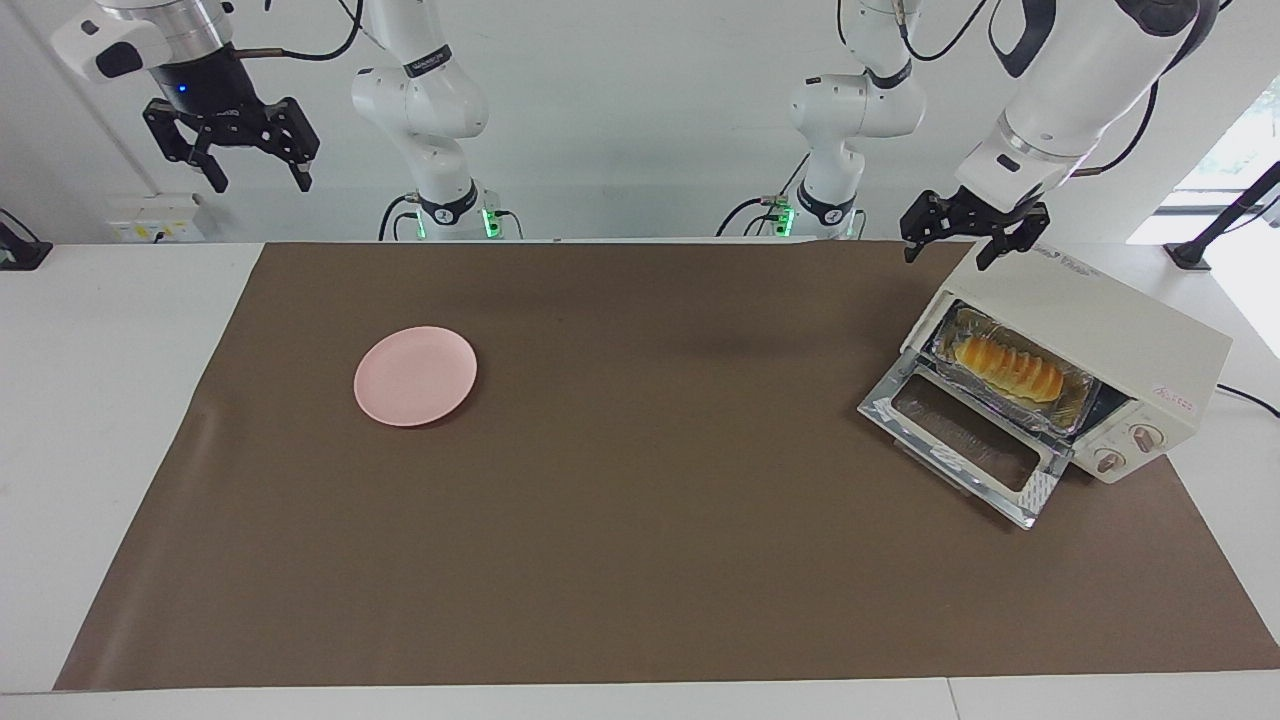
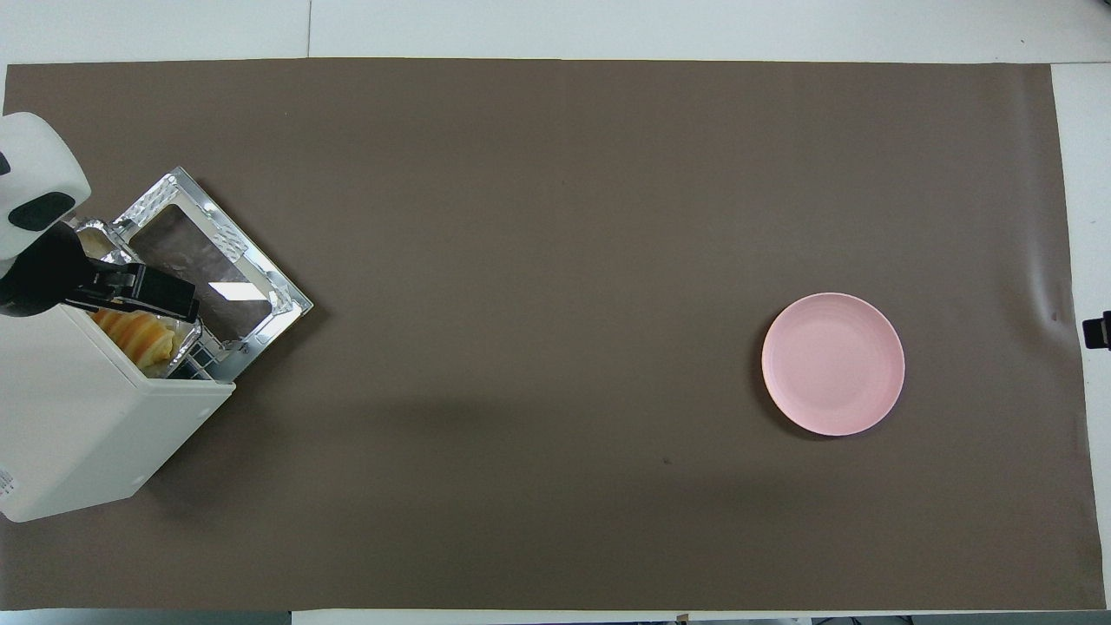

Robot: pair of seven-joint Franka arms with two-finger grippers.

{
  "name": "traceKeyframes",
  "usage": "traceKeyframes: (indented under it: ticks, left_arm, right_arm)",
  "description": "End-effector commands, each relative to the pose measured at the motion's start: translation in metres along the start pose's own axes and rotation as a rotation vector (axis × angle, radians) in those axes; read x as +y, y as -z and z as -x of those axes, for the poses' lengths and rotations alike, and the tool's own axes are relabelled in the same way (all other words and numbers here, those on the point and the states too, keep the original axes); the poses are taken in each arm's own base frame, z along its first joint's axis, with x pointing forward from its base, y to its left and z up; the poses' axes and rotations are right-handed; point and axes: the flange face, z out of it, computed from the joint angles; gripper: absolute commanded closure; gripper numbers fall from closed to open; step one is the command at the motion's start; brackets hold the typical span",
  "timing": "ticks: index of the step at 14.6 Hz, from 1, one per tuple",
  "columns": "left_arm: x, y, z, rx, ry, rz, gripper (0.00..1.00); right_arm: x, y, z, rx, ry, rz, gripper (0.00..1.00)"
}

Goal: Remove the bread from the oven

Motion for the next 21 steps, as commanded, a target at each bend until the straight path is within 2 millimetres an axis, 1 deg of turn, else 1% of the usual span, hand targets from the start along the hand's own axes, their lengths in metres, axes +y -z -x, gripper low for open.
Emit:
traceKeyframes:
  ticks: [1,4,5,6,7,8,9,10,11,12,13,14,15,16,18,19,21]
  left_arm:
    - [-0.002,0.000,0.003,0.019,-0.005,-0.013,0.00]
    - [-0.008,0.000,0.001,0.035,0.005,-0.005,0.00]
    - [-0.007,0.000,0.000,0.035,0.026,0.008,0.00]
    - [-0.006,0.001,-0.003,0.037,0.096,0.023,0.00]
    - [-0.004,-0.003,-0.017,0.027,0.192,0.029,0.00]
    - [-0.004,0.002,-0.035,0.037,0.249,0.031,0.00]
    - [-0.009,-0.002,-0.049,0.036,0.272,0.029,0.00]
    - [-0.016,-0.007,-0.059,0.032,0.286,0.026,0.00]
    - [-0.027,-0.013,-0.072,0.029,0.318,0.014,0.00]
    - [-0.031,-0.028,-0.089,0.014,0.369,-0.024,0.00]
    - [-0.034,-0.038,-0.104,0.021,0.430,-0.077,0.00]
    - [-0.038,-0.052,-0.113,0.022,0.477,-0.118,0.00]
    - [-0.043,-0.058,-0.121,0.057,0.507,-0.149,0.00]
    - [-0.052,-0.077,-0.123,0.064,0.520,-0.184,0.00]
    - [-0.069,-0.107,-0.121,0.075,0.523,-0.225,0.00]
    - [-0.083,-0.113,-0.113,0.076,0.543,-0.225,0.00]
    - [-0.085,-0.135,-0.102,0.076,0.567,-0.227,0.00]
  right_arm:
    - [0.000,0.002,0.007,-0.006,0.015,0.005,0.00]
    - [0.000,0.002,0.007,-0.006,0.015,0.005,0.00]
    - [0.000,0.002,0.007,-0.006,0.015,0.007,0.00]
    - [-0.001,0.002,0.007,-0.006,0.016,0.007,0.00]
    - [0.000,0.002,0.007,-0.006,0.015,0.005,0.00]
    - [-0.001,0.002,0.007,-0.006,0.017,0.005,0.00]
    - [-0.001,0.002,0.007,-0.006,0.017,0.005,0.00]
    - [-0.001,0.002,0.007,-0.006,0.017,0.005,0.00]
    - [0.000,0.002,0.007,-0.006,0.015,0.007,0.00]
    - [-0.001,0.002,0.007,-0.006,0.017,0.005,0.00]
    - [0.000,0.002,0.007,-0.006,0.014,0.005,0.00]
    - [0.000,0.002,0.007,-0.006,0.015,0.005,0.00]
    - [0.000,0.002,0.007,-0.006,0.015,0.005,0.00]
    - [-0.001,0.002,0.007,-0.004,0.017,0.005,0.00]
    - [-0.001,0.002,0.007,-0.006,0.017,0.005,0.00]
    - [0.000,0.002,0.007,-0.006,0.015,0.005,0.00]
    - [0.000,0.002,0.007,-0.006,0.015,0.005,0.00]
